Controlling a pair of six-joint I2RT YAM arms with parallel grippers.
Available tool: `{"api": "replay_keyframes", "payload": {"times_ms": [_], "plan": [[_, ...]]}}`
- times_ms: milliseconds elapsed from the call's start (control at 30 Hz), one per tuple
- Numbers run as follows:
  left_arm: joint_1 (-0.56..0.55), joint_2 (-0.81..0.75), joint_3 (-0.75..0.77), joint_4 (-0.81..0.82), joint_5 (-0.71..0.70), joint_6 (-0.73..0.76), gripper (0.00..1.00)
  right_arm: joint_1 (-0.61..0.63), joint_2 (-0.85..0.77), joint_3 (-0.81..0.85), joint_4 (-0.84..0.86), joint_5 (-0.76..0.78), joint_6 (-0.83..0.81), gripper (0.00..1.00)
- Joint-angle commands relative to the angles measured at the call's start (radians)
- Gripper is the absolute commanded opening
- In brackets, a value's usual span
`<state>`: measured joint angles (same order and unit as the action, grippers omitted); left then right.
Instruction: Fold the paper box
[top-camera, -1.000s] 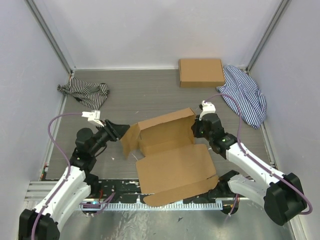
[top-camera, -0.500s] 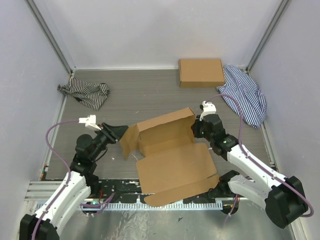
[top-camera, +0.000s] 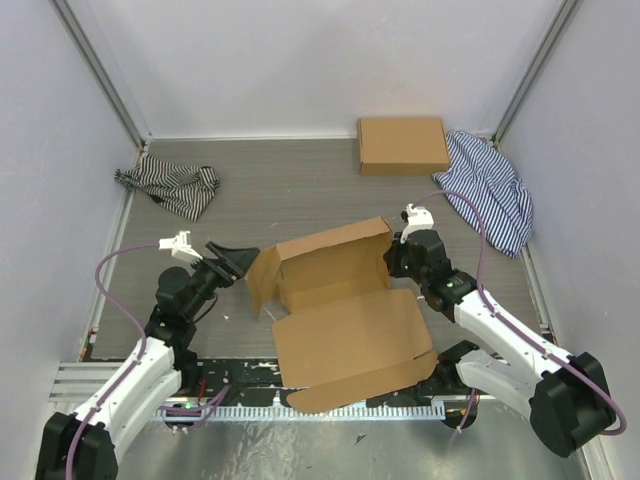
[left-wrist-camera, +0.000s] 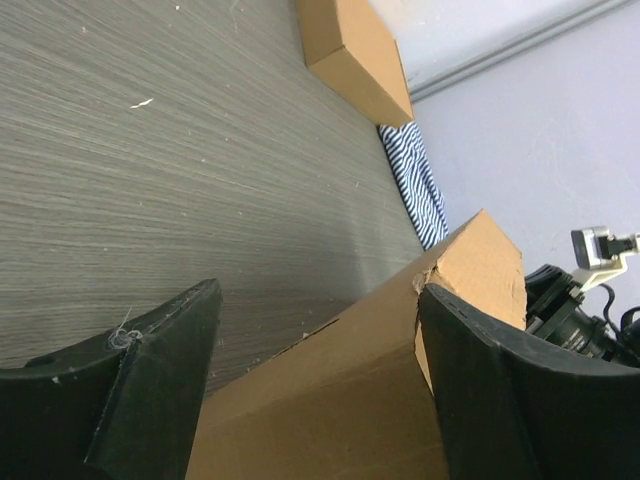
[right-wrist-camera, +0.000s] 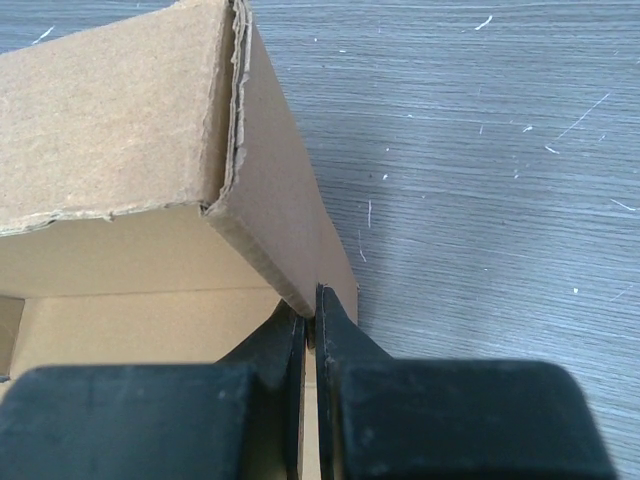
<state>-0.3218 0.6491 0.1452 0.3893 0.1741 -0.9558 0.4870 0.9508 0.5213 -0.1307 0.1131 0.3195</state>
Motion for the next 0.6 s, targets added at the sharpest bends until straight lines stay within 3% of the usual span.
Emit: {"api": "replay_keyframes", "payload": {"times_ms": [0,133,400,567], "plan": [[-0.003,-0.033,-0.084,0.038,-0.096,-0.041,0.85,-0.002,-0.026,-0.005,0.026,-0.012,0.038,0.02],[-0.002,-0.067,-0.082,0.078,-0.144,-0.086,0.85,-0.002,-0.033,-0.010,0.023,-0.018,0.036,0.01],[-0.002,-0.143,0.143,-0.157,-0.198,0.094,0.85,-0.002,-0.027,-0.003,0.004,-0.007,0.026,0.02],[0.012,-0.002,0.237,-0.251,-0.301,0.196,0.83,-0.002,-0.013,-0.002,0.000,0.007,0.032,0.02]]}}
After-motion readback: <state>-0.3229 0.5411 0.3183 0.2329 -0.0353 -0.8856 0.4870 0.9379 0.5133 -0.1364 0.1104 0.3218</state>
